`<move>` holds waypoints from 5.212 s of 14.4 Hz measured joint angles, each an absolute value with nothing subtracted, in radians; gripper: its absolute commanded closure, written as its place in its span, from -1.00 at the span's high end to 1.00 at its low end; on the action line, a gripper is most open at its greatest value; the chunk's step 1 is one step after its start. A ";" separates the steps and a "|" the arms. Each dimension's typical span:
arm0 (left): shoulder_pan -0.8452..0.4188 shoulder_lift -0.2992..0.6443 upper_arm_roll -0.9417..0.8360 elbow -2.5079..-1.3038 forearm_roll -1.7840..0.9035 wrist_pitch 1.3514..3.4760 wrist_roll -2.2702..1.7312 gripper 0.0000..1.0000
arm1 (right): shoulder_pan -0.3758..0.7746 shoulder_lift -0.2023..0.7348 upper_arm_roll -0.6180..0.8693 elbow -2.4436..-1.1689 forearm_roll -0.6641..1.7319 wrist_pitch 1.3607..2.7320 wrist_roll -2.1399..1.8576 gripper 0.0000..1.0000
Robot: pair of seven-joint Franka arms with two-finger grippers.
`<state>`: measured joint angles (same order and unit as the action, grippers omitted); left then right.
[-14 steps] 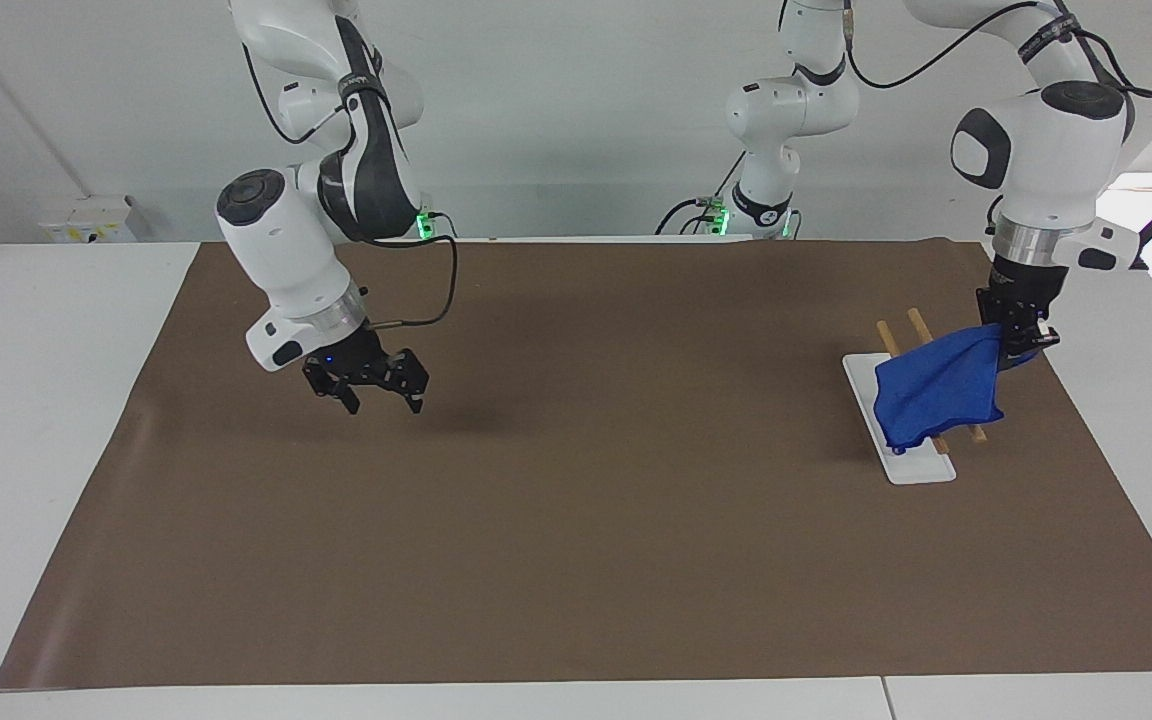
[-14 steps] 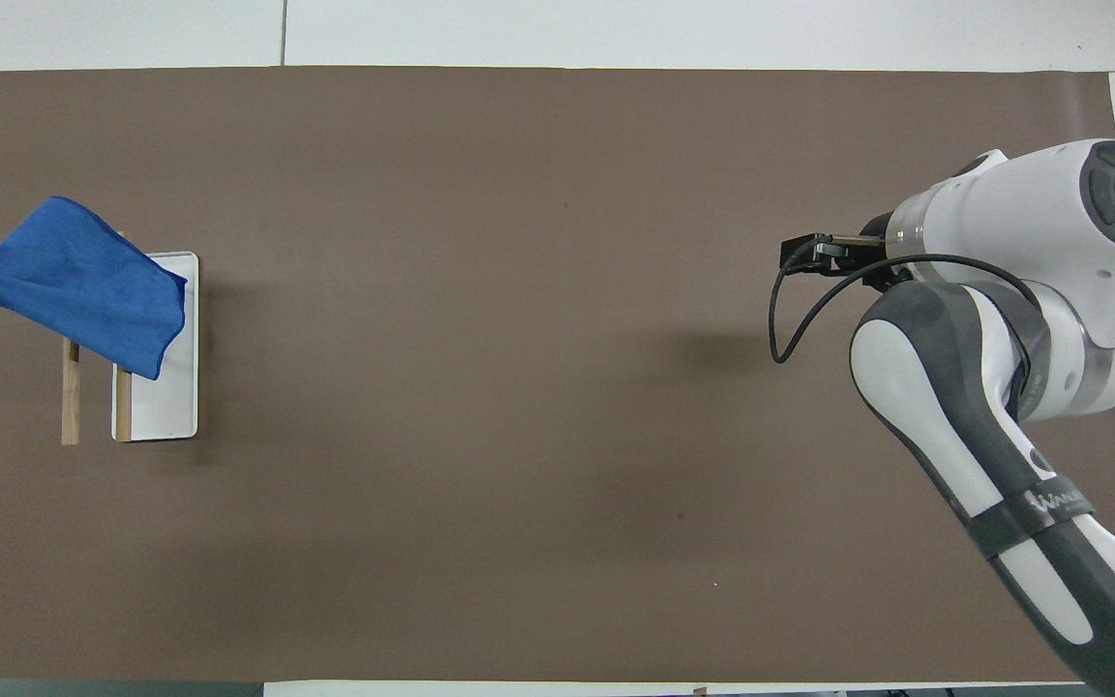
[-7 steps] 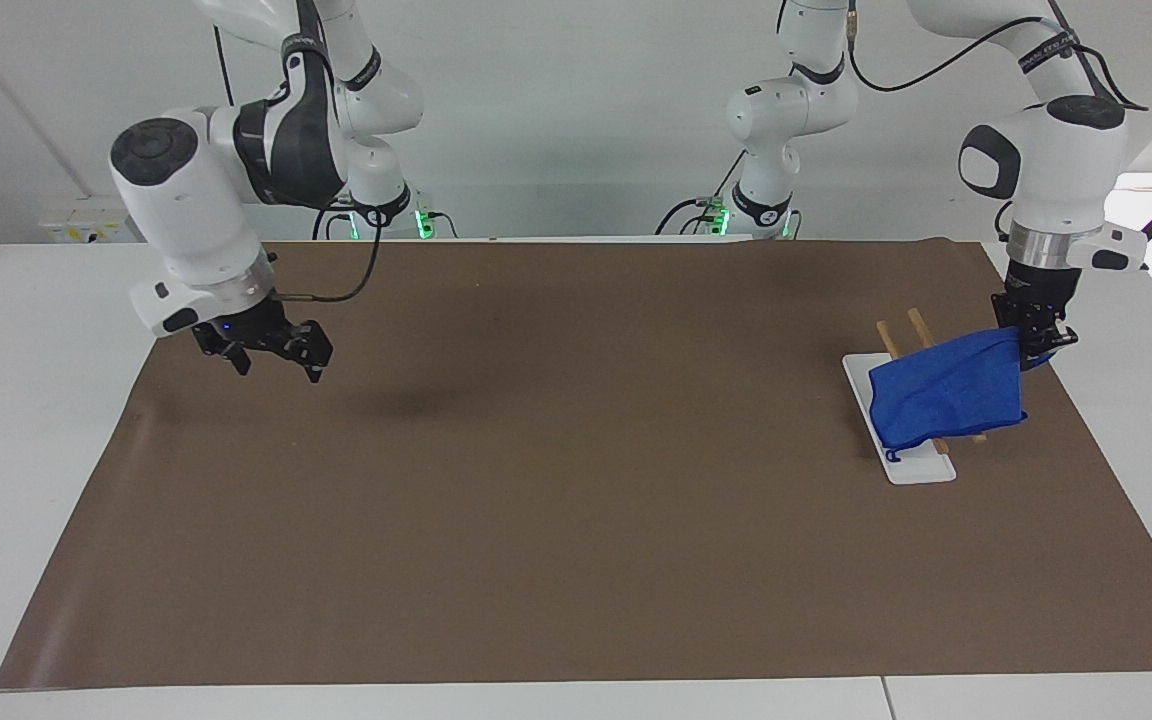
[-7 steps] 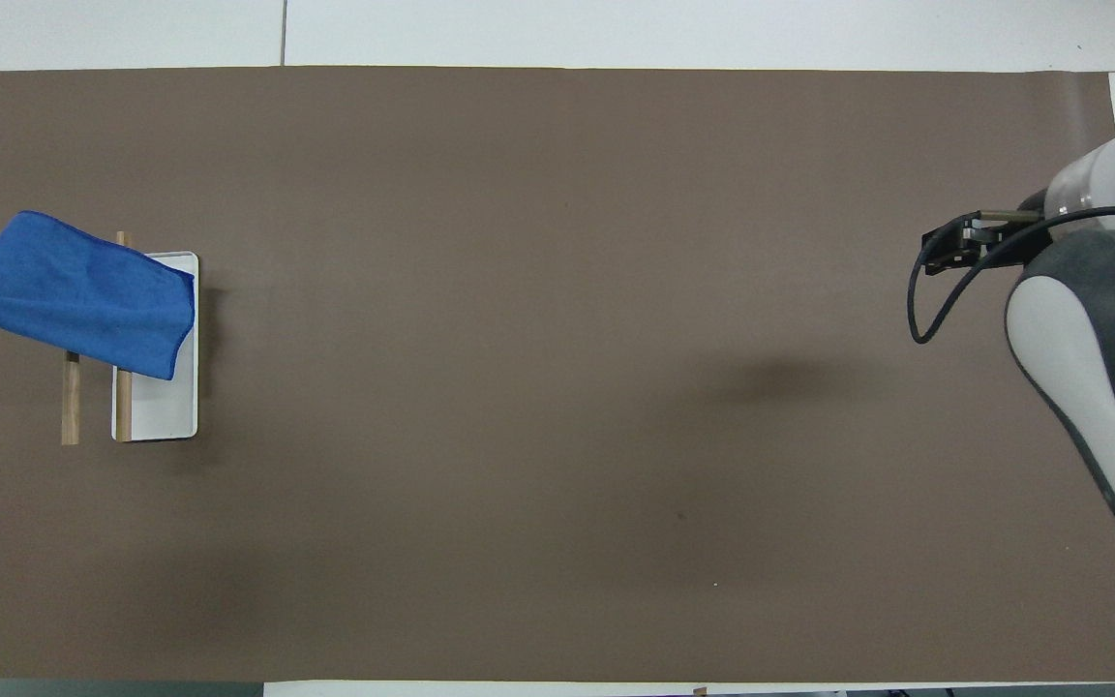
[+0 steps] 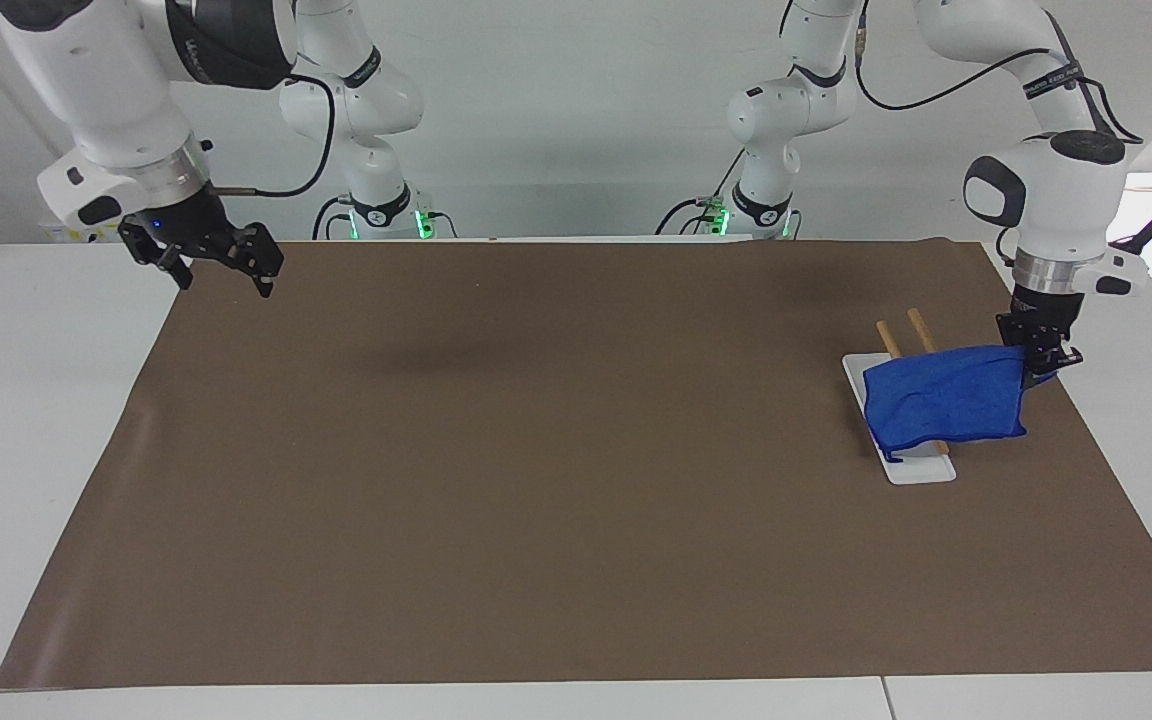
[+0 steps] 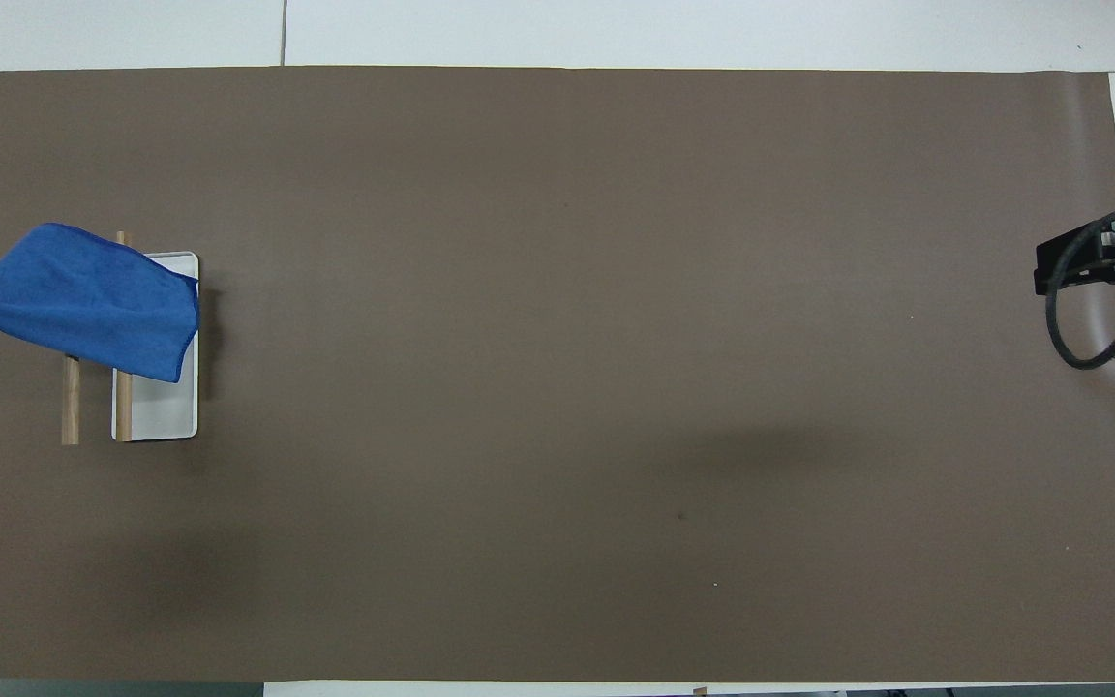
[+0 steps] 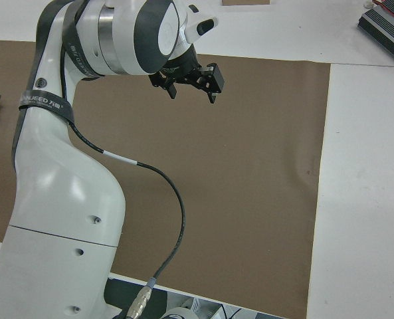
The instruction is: Right arm passes towel to left arm to hang
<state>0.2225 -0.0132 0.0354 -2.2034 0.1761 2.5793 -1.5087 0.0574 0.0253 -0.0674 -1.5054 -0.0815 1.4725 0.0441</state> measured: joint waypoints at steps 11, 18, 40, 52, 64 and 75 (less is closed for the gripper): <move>0.240 -0.005 0.033 -2.084 0.176 2.536 -1.501 1.00 | 0.046 0.040 -0.057 -1.486 -0.044 1.449 0.038 1.00; 0.065 -0.001 0.011 -1.966 0.178 2.396 -1.272 1.00 | 0.045 0.040 -0.056 -1.472 -0.038 1.411 0.101 1.00; 0.004 -0.005 0.022 -1.644 0.005 1.626 0.111 1.00 | -0.041 -0.016 0.027 -1.547 -0.038 1.424 0.108 1.00; 0.001 -0.024 0.013 -1.644 0.004 1.603 0.118 1.00 | -0.041 -0.016 0.028 -1.550 -0.038 1.438 0.108 1.00; 0.005 -0.024 0.014 -1.644 0.004 1.603 0.118 1.00 | -0.046 -0.020 0.027 -1.571 -0.038 1.472 0.104 1.00; 0.005 -0.024 0.014 -1.644 0.004 1.603 0.118 1.00 | -0.046 -0.020 0.027 -1.571 -0.038 1.473 0.100 1.00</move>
<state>0.0047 -0.0244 0.0144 -1.6444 0.0041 1.6026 0.1176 -0.0459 -0.0198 0.0268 -1.5712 -0.0376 1.4734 0.0998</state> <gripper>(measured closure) 0.000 0.000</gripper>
